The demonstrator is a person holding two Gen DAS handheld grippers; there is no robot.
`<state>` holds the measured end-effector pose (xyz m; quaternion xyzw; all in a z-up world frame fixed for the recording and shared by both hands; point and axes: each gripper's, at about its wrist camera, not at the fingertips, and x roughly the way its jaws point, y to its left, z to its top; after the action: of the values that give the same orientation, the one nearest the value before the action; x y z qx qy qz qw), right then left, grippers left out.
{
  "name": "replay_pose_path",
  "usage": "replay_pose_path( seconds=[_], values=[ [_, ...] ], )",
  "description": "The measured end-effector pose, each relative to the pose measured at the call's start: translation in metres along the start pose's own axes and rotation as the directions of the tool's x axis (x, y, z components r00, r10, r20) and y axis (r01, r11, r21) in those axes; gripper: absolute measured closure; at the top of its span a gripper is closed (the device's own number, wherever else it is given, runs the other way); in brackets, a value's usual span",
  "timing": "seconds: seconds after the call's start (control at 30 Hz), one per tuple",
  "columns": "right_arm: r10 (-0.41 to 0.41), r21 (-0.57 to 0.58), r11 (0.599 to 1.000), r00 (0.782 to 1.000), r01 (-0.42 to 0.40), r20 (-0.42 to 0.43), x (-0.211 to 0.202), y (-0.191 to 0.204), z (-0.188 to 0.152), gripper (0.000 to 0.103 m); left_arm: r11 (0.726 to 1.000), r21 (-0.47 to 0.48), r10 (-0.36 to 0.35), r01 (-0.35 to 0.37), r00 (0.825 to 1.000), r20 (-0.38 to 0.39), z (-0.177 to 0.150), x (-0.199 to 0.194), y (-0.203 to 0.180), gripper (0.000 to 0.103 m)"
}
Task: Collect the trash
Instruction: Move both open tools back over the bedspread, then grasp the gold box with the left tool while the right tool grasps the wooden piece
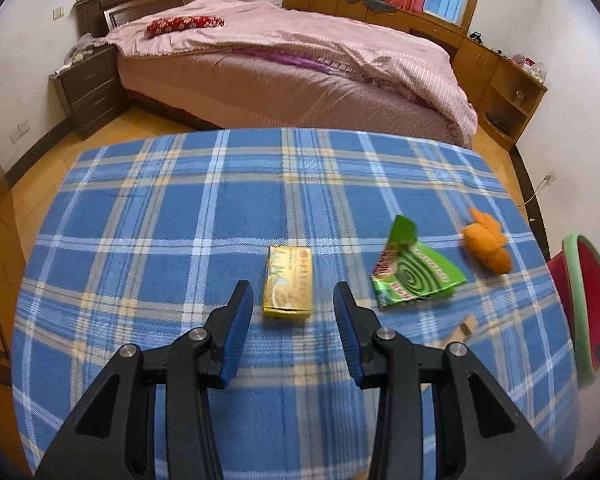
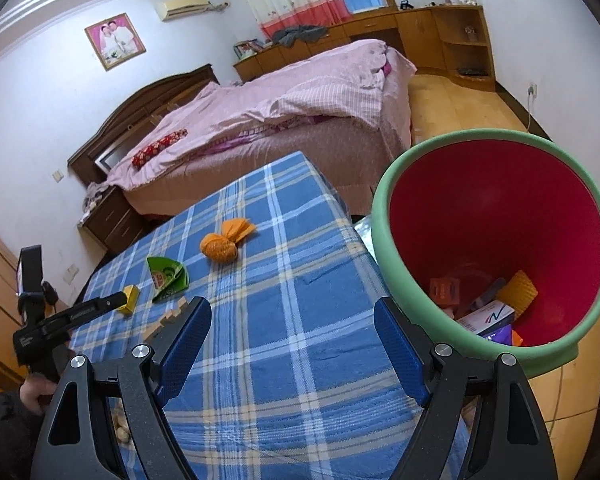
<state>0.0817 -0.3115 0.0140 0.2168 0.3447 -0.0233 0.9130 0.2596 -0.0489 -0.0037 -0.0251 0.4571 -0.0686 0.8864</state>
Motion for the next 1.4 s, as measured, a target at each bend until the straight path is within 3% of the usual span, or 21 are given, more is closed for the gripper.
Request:
replay_pose_path(
  seconds=[0.2,0.27,0.5,0.8,1.2,1.4],
  values=[
    [-0.002,0.009,1.000,1.000,0.002,-0.023,0.011,0.003,0.002,0.019,1.000,0.024,-0.009,0.009,1.000,0.003,-0.001,0.009,-0.003,0.062],
    [0.005,0.009,1.000,0.999,-0.004,-0.033,0.013,0.004,0.001,0.019,1.000,0.024,0.001,-0.001,1.000,0.022,-0.002,0.008,-0.003,0.077],
    [0.014,-0.007,1.000,0.999,-0.014,-0.050,0.012,0.018,-0.001,0.019,0.998,-0.026,-0.052,0.053,0.998,0.030,-0.006,-0.005,0.010,0.076],
    [0.037,-0.042,0.998,0.993,-0.041,-0.108,0.026,0.057,-0.011,0.019,0.991,-0.112,-0.053,0.071,0.987,0.150,-0.033,-0.053,0.041,0.076],
    [0.042,-0.145,0.987,0.984,-0.067,-0.171,0.071,0.128,-0.025,0.019,0.978,-0.181,-0.063,0.103,0.975,0.213,-0.047,-0.055,0.072,0.076],
    [-0.015,-0.195,0.981,0.982,-0.022,-0.189,0.101,0.152,-0.030,0.019,0.971,-0.193,-0.097,0.141,0.970,0.221,-0.050,-0.057,0.074,0.076]
  ],
)
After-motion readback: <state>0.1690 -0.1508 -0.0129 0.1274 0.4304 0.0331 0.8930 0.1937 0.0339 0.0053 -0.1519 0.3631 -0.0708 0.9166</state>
